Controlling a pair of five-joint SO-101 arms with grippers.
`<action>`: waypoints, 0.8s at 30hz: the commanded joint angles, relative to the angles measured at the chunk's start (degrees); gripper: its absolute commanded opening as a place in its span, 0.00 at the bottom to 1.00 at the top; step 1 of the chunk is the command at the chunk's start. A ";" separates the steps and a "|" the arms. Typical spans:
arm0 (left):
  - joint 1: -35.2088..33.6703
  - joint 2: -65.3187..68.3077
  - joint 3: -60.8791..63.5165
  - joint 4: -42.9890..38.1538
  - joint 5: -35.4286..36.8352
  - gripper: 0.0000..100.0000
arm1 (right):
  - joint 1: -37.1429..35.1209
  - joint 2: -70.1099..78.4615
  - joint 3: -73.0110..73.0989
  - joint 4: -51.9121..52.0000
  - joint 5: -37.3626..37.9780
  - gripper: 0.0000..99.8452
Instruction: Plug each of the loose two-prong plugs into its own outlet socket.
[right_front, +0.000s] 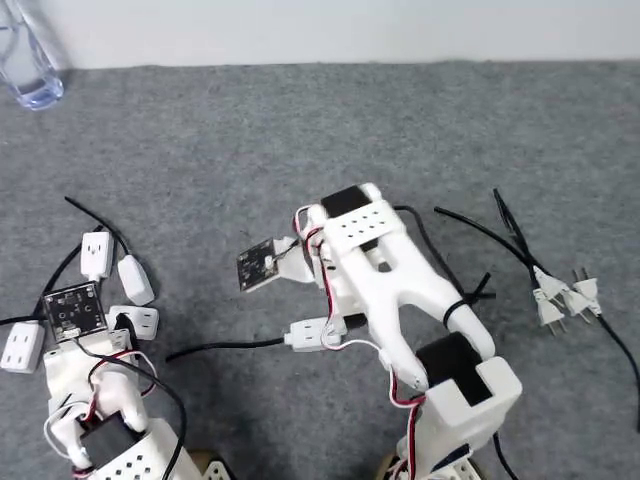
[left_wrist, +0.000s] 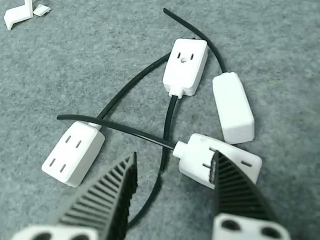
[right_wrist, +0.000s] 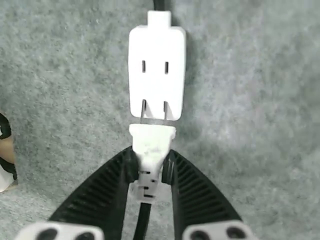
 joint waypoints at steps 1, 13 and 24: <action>0.35 -0.44 -0.22 0.26 -0.53 0.23 | -0.92 -0.66 -0.09 -1.01 0.35 0.01; 12.84 -0.44 -0.22 -7.74 12.31 0.23 | 4.97 -10.42 -3.08 0.48 -2.90 0.01; 34.81 -0.44 -0.22 -15.56 40.62 0.23 | 0.13 -18.33 -0.79 0.40 -12.57 0.01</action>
